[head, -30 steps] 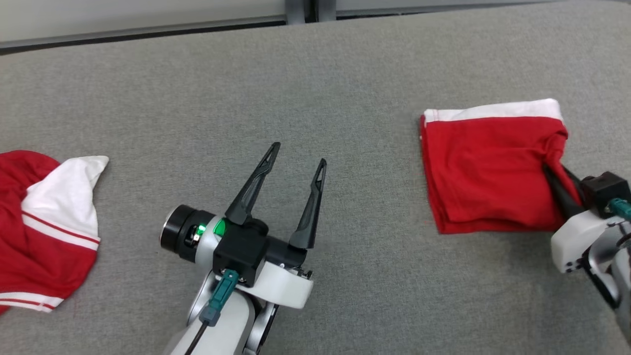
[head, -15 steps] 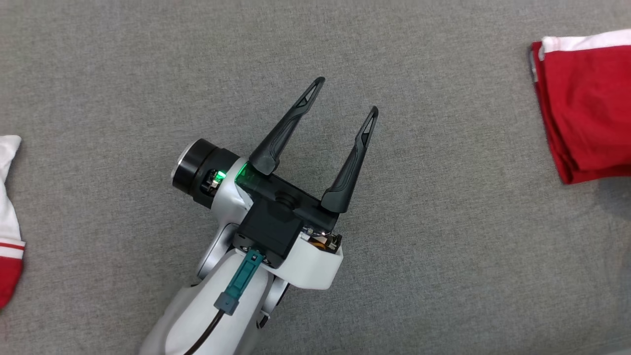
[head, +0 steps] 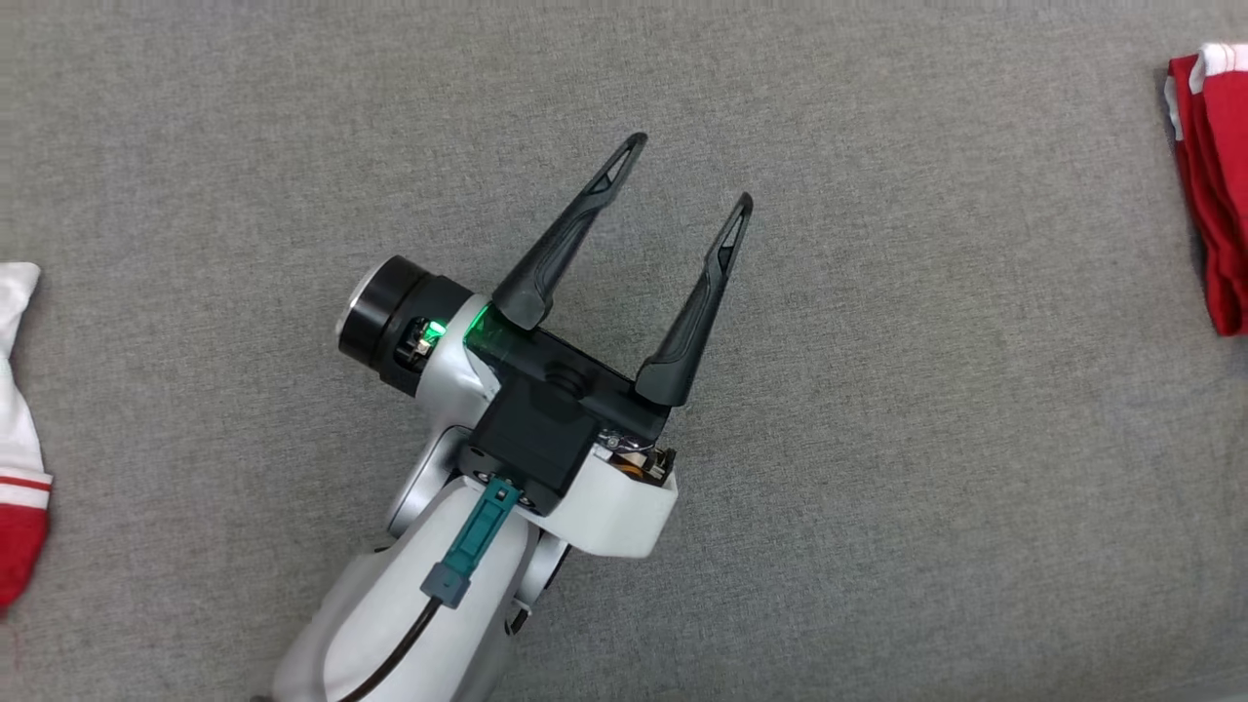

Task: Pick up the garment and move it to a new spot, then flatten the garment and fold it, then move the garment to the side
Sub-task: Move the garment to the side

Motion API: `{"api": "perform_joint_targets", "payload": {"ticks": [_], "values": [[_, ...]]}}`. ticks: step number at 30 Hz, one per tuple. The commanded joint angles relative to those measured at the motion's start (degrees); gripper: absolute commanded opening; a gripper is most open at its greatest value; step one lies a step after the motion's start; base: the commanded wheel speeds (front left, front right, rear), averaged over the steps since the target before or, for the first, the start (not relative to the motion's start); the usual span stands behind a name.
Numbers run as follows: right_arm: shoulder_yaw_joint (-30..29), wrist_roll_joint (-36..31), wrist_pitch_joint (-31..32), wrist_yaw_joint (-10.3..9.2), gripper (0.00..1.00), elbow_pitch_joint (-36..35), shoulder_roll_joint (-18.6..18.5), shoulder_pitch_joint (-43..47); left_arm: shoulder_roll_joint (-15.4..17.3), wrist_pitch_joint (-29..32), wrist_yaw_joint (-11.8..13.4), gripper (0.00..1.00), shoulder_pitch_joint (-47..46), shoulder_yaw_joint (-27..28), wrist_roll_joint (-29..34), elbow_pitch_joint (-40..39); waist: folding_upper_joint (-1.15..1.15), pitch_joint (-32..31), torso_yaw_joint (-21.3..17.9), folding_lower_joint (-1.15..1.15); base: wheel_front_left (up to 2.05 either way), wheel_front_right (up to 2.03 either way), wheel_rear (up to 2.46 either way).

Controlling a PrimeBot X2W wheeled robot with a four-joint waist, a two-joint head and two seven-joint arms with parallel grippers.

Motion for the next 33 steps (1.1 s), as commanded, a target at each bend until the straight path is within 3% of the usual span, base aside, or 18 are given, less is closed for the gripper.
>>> {"api": "perform_joint_targets", "payload": {"ticks": [1, 3, 5, 11, 15, 22, 28, 33], "values": [[-1.05, -0.61, -0.90, -0.12, 1.00, 0.24, 0.64, -1.09, 0.23, 0.00, 0.39, 1.00, 0.43, 0.51, -0.48, 0.01, 0.00, -1.15, 0.48, 0.00, 0.00, 0.00, 0.00], [-3.34, -0.87, -2.29, -0.12, 1.00, -0.03, 4.76, -1.82, 0.24, 0.00, 0.78, 1.00, 1.68, 1.62, -1.21, 0.30, 0.00, -3.82, 0.90, 0.00, 0.00, 0.00, 0.00], [-3.40, -1.21, -2.72, -0.12, 1.00, -0.42, 6.16, -1.80, 0.22, 0.00, 0.91, 1.00, 2.17, 2.05, -1.46, 0.39, 0.00, -5.01, 1.14, 0.00, 0.00, 0.00, 0.00], [-2.86, 1.86, -4.18, -0.12, 1.00, -6.10, 15.03, 0.60, 0.24, 0.00, 2.33, 1.00, 6.85, 5.74, -2.87, 0.89, 0.00, -13.27, 2.59, 0.00, 0.00, 0.00, 0.00], [-2.88, 5.22, -4.43, -0.12, 1.00, -11.73, 19.43, 4.56, 0.40, 0.00, 2.76, 1.00, 11.26, 8.46, -3.91, 1.64, 0.00, -18.50, 3.99, 0.00, 0.00, 0.00, 0.00], [-7.76, 10.49, -4.34, -0.11, 1.00, -21.54, 27.42, 15.52, 0.34, 0.00, 3.24, 1.00, 18.06, 12.94, -4.69, 2.73, 0.00, -24.64, 6.59, 0.00, 0.00, 0.00, 0.00], [-8.28, 9.06, -4.35, -0.10, 1.00, -27.45, 32.44, 25.36, 0.26, 0.00, 2.62, 1.00, 22.79, 14.57, -3.78, 3.83, 0.00, -27.26, 8.13, 0.00, 0.00, 0.00, 0.00], [-9.41, 6.46, -4.36, -0.10, 1.00, -29.80, 34.98, 30.44, 0.22, 0.01, 3.55, 1.00, 25.15, 15.95, -3.77, 4.92, 0.00, -28.54, 9.14, 0.00, 0.00, 0.00, 0.00]]}}
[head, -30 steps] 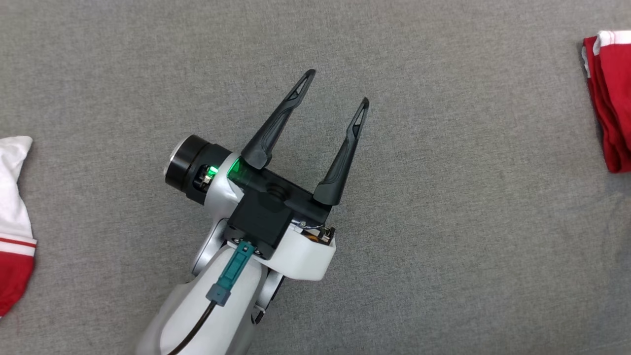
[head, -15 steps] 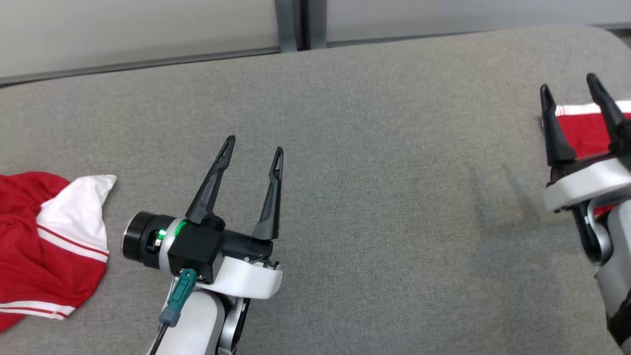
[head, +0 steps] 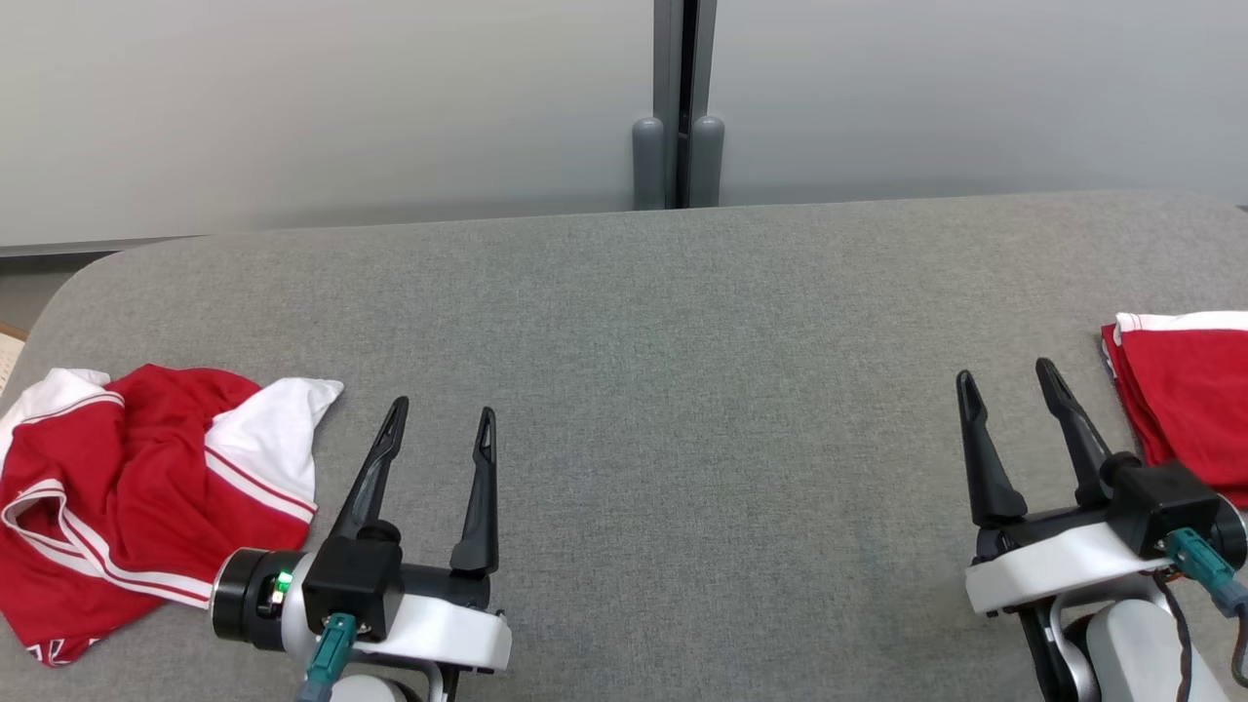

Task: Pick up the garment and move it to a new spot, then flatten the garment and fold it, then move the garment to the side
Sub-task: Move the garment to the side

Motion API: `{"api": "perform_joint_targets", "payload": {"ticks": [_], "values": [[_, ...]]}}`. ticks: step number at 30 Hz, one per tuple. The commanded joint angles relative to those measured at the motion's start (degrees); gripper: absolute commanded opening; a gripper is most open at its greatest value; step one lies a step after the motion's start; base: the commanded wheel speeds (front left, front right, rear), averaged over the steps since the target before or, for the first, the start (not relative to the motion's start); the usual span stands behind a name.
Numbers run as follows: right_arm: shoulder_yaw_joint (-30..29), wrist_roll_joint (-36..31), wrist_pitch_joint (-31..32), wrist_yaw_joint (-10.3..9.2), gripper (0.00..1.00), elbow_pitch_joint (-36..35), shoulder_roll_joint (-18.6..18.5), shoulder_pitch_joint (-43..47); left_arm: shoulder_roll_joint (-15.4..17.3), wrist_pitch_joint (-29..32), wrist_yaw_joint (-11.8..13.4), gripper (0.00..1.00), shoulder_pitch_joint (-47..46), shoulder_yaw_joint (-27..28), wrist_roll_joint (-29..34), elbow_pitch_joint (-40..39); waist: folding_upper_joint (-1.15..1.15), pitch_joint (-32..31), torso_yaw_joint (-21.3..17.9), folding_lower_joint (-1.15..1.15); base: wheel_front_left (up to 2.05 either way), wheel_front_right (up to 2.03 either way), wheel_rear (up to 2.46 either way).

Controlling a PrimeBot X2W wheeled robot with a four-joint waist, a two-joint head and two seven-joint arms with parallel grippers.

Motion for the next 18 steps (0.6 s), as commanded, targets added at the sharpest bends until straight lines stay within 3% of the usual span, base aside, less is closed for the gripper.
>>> {"api": "perform_joint_targets", "payload": {"ticks": [1, 18], "values": [[-0.15, -0.85, -0.05, -0.08, 1.00, -0.54, 0.43, 1.17, 0.17, 0.01, 0.58, 1.00, 0.94, 0.50, -0.06, 0.35, 0.00, -0.60, 0.44, 0.00, 0.00, 0.00, 0.00], [-1.59, -1.84, -0.06, -0.08, 1.00, -1.93, 4.20, 5.30, 0.14, 0.01, 1.99, 1.00, 2.58, -0.43, -1.39, 1.78, 0.00, -2.21, 0.88, 0.00, 0.00, 0.00, 0.00]]}}
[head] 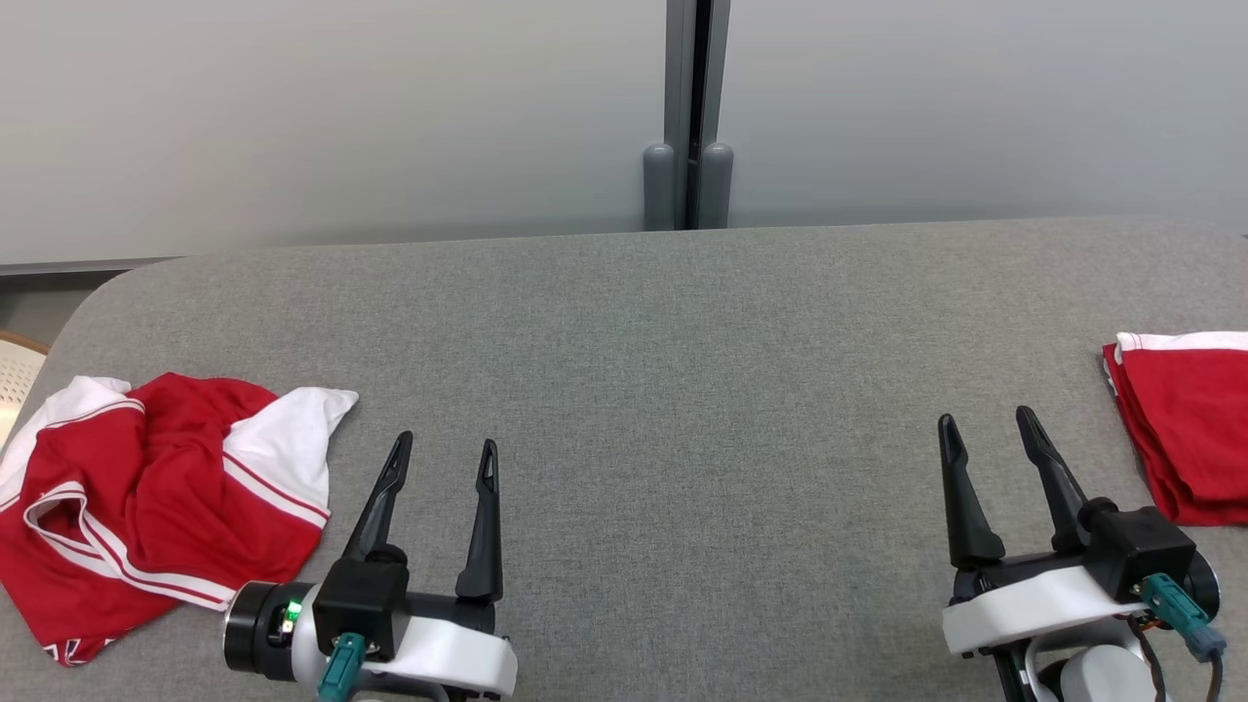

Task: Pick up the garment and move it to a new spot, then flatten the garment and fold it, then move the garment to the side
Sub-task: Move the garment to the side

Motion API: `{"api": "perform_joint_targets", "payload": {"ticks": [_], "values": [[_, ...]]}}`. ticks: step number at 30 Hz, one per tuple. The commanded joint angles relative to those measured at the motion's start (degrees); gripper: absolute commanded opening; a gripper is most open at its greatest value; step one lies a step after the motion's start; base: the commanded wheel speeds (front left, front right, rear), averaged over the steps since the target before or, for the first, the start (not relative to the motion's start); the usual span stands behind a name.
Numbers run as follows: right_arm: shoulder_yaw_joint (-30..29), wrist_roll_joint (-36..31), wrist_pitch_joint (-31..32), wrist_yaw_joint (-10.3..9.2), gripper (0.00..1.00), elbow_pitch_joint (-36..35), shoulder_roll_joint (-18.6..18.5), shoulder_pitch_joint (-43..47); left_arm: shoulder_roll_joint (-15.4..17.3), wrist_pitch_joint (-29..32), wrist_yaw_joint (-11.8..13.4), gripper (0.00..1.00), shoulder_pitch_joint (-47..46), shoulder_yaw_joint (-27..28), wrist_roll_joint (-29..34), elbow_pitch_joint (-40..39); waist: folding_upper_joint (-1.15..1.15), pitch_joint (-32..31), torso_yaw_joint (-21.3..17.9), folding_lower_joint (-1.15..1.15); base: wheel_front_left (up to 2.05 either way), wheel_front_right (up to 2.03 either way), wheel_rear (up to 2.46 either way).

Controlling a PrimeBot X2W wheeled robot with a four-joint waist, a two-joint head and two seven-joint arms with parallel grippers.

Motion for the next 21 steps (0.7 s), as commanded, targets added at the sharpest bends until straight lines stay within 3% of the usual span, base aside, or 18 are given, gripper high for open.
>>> {"api": "perform_joint_targets", "payload": {"ticks": [1, 21], "values": [[0.05, -0.05, -0.06, -0.08, 1.00, -0.16, -0.04, 0.30, 0.16, 0.01, 0.32, 1.00, 0.32, 0.17, -0.07, 0.11, 0.00, 0.01, -0.01, 0.00, 0.00, 0.00, 0.00], [-0.30, 1.01, -0.05, -0.08, 1.00, -0.03, 0.68, -0.35, 0.17, 0.01, -0.10, 1.00, -0.93, -0.13, 0.13, 1.52, 0.00, 1.25, 0.01, 0.00, 0.00, 0.00, 0.00]]}}
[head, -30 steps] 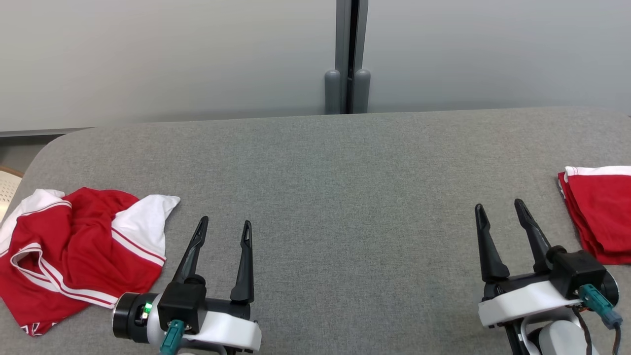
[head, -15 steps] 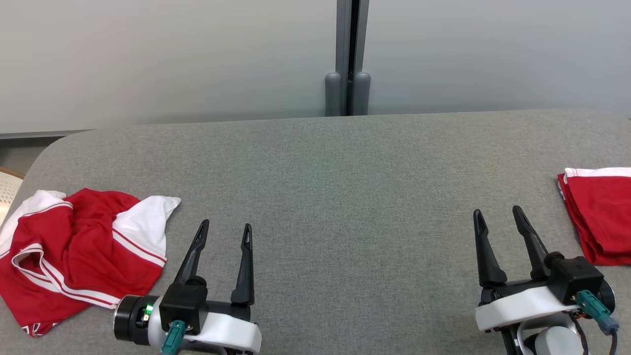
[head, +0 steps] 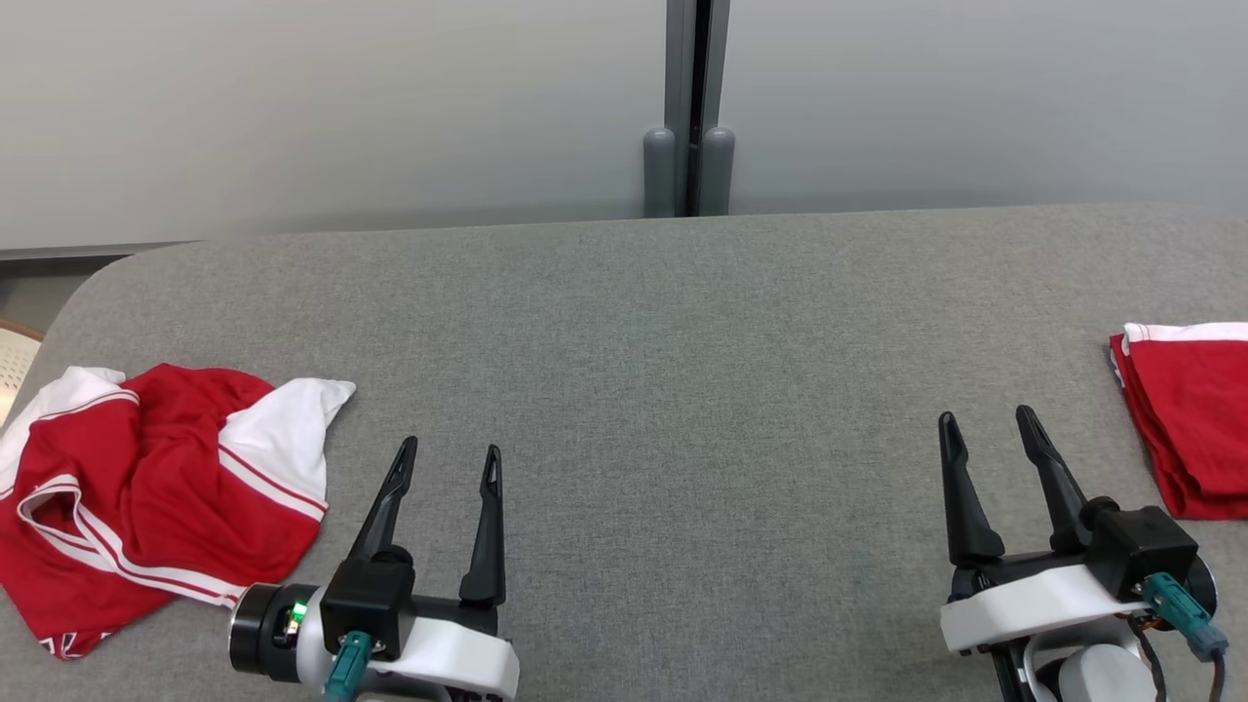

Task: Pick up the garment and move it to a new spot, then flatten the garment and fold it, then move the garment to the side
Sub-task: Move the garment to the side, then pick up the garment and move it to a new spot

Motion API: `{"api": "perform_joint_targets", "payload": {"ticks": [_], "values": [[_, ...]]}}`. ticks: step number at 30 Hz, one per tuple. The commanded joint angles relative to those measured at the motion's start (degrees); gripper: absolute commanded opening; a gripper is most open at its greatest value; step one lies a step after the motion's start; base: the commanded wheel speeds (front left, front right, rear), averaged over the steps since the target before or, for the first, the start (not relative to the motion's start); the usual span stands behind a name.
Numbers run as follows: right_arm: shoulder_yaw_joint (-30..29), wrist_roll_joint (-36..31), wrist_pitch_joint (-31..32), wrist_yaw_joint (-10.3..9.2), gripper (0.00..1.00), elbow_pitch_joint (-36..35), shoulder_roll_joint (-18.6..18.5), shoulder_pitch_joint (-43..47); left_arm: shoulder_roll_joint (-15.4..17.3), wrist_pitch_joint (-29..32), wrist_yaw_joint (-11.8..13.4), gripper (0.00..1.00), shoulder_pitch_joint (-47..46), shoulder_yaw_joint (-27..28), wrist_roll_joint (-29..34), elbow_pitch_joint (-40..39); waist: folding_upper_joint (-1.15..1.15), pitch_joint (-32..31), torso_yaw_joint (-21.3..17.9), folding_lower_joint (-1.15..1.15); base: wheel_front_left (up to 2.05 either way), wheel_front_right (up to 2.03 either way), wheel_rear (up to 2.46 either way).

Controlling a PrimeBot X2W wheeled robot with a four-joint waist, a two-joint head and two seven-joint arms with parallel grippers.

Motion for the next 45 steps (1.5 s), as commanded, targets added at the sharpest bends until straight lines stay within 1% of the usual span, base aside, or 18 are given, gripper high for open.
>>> {"api": "perform_joint_targets", "payload": {"ticks": [1, 3, 9, 14, 20, 21, 22, 24, 29, 32, 34, 39, 45], "values": [[-0.13, 0.41, -0.06, -0.08, 1.00, -0.03, -0.06, -0.29, 0.16, 0.01, -0.05, 1.00, -0.95, -0.03, 0.10, 0.14, 0.00, 0.22, 0.27, 0.00, 0.00, 0.00, 0.00], [-0.17, 0.40, -0.05, -0.08, 1.00, 0.04, -0.01, -0.36, 0.18, 0.01, -0.27, 1.00, -1.54, -0.17, -0.01, 0.33, 0.00, 0.46, 0.92, 0.00, 0.00, 0.00, 0.00], [1.63, 0.96, -0.05, -0.08, 1.00, 0.61, 0.00, -0.13, 0.17, 0.01, 0.41, 1.00, -2.24, -0.01, -0.50, 0.78, 0.00, 0.90, 5.47, 0.00, 0.00, 0.00, 0.00], [3.42, 1.06, -0.05, -0.07, 1.00, 0.74, -0.41, -0.72, 0.19, 0.01, 0.68, 1.00, -2.50, 0.55, -0.41, 0.53, 0.00, 1.90, 10.73, 0.00, 0.00, 0.00, 0.00], [6.35, 1.94, -0.06, -0.07, 1.00, 1.45, -1.19, -1.41, 0.17, 0.01, 1.17, 1.00, -2.08, 2.52, -0.44, 1.07, 0.00, 2.48, 17.46, 0.00, 0.00, 0.00, 0.00], [6.92, 2.03, -0.06, -0.06, 1.00, 1.69, -1.20, -1.58, 0.17, 0.00, 1.34, 1.00, -1.98, 3.10, -0.47, 1.16, 0.00, 2.41, 18.44, 0.00, 0.00, 0.00, 0.00], [6.92, 2.03, -0.06, -0.06, 1.00, 1.69, -1.20, -1.58, 0.17, 0.00, 1.34, 1.00, -1.98, 3.10, -0.47, 1.16, 0.00, 2.41, 18.44, 0.00, 0.00, 0.00, 0.00], [7.86, 2.40, -0.06, -0.06, 1.00, 2.26, -1.30, -1.62, 0.16, 0.01, 1.22, 1.00, -1.68, 3.75, -0.37, 1.15, 0.00, 2.09, 21.50, 0.00, 0.00, 0.00, 0.00], [9.16, 2.94, -0.06, -0.06, 1.00, 2.90, -1.24, -1.86, 0.13, 0.01, 0.94, 1.00, -0.58, 4.46, -0.38, 0.85, 0.00, 1.62, 25.22, 0.00, 0.00, 0.00, 0.00], [9.92, 3.31, -0.05, -0.06, 1.00, 3.21, -1.13, -1.78, 0.16, 0.01, 1.12, 1.00, -0.05, 4.43, -0.91, 0.68, 0.00, 1.49, 27.01, 0.00, 0.00, 0.00, 0.00], [11.01, 3.27, -0.06, -0.06, 1.00, 3.40, -1.14, -2.29, 0.16, 0.01, 1.53, 1.00, -0.05, 4.57, -1.15, 0.30, 0.00, 1.98, 27.49, 0.00, 0.00, 0.00, 0.00], [12.97, 3.69, -0.05, -0.07, 1.00, 4.33, -1.53, -3.48, 0.19, 0.01, 2.61, 1.00, 0.73, 4.84, -1.72, -0.56, 0.00, 2.68, 27.91, 0.00, 0.00, 0.00, 0.00], [13.55, 4.42, -0.05, -0.06, 1.00, 4.70, -2.19, -4.18, 0.17, 0.01, 2.60, 1.00, 0.48, 5.32, -1.81, -0.63, 0.00, 3.11, 27.93, 0.00, 0.00, 0.00, 0.00]]}}
